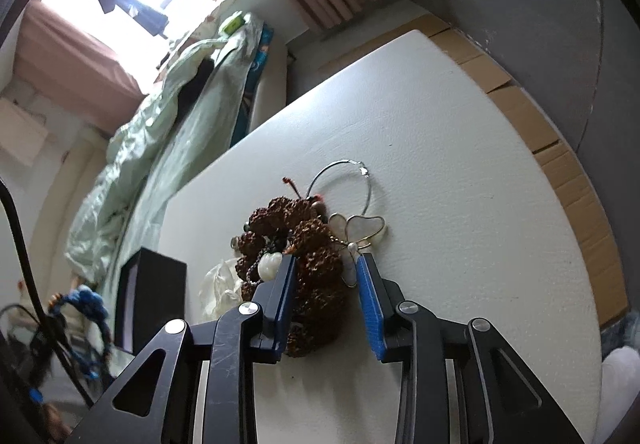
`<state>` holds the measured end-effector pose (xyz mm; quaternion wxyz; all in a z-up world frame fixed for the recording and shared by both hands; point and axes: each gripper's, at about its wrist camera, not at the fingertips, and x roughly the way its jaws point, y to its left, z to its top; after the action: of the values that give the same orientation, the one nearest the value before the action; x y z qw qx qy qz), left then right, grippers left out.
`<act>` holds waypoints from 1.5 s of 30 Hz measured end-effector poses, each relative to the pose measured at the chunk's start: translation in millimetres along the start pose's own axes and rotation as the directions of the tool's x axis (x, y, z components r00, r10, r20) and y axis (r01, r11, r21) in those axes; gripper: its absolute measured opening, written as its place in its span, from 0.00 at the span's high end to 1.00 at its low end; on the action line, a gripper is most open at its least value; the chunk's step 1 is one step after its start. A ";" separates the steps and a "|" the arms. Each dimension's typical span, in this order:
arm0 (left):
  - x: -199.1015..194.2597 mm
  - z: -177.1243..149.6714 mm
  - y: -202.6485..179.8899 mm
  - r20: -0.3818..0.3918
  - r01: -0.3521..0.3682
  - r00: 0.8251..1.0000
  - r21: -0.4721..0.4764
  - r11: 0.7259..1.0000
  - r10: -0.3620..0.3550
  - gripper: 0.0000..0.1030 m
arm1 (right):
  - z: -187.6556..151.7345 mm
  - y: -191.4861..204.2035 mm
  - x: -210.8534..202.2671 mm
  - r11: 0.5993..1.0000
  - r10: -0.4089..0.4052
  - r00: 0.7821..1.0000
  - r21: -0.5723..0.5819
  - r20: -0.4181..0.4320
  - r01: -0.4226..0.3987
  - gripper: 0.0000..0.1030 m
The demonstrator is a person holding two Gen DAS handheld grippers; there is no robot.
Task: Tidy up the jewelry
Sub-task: 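Lift both items and open both tools over the black box, dropping them in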
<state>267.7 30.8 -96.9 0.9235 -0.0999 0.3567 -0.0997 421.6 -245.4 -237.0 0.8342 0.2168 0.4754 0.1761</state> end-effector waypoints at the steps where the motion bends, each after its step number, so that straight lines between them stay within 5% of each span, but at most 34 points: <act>1: -0.8 0.4 3.4 0.001 -0.004 1.000 -0.001 1.000 0.004 0.91 | 0.7 1.0 1.1 1.000 -0.005 1.000 -0.007 -0.007 0.005 0.73; 3: -3.0 0.7 10.9 0.001 -0.011 1.000 0.001 1.000 0.011 0.91 | 0.7 1.4 4.9 1.000 0.010 1.000 0.002 -0.029 -0.010 0.80; 25: -41.3 30.2 64.8 0.049 -0.031 0.998 -0.046 0.998 0.033 0.91 | 16.2 128.8 -71.9 0.964 0.179 0.974 -0.225 0.141 -0.145 0.81; 39: -26.7 30.4 85.7 0.034 0.064 0.998 -0.132 0.989 -0.060 0.91 | 12.6 203.1 -31.3 0.908 0.235 0.972 -0.362 0.026 -0.210 0.81; 42: -10.1 28.2 88.3 -0.010 0.088 0.996 -0.154 0.984 -0.090 0.88 | 7.4 203.0 -29.9 0.907 0.242 0.970 -0.359 0.020 -0.218 0.81; 45: 2.6 23.7 95.6 -0.064 0.082 0.993 -0.195 0.977 -0.096 0.72 | 5.3 200.0 -27.1 0.910 0.243 0.970 -0.350 0.020 -0.221 0.81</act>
<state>296.4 124.6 -105.8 0.8906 -0.2007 0.3932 -0.1095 395.5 -91.2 -109.3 0.8469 0.1275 0.3816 0.3477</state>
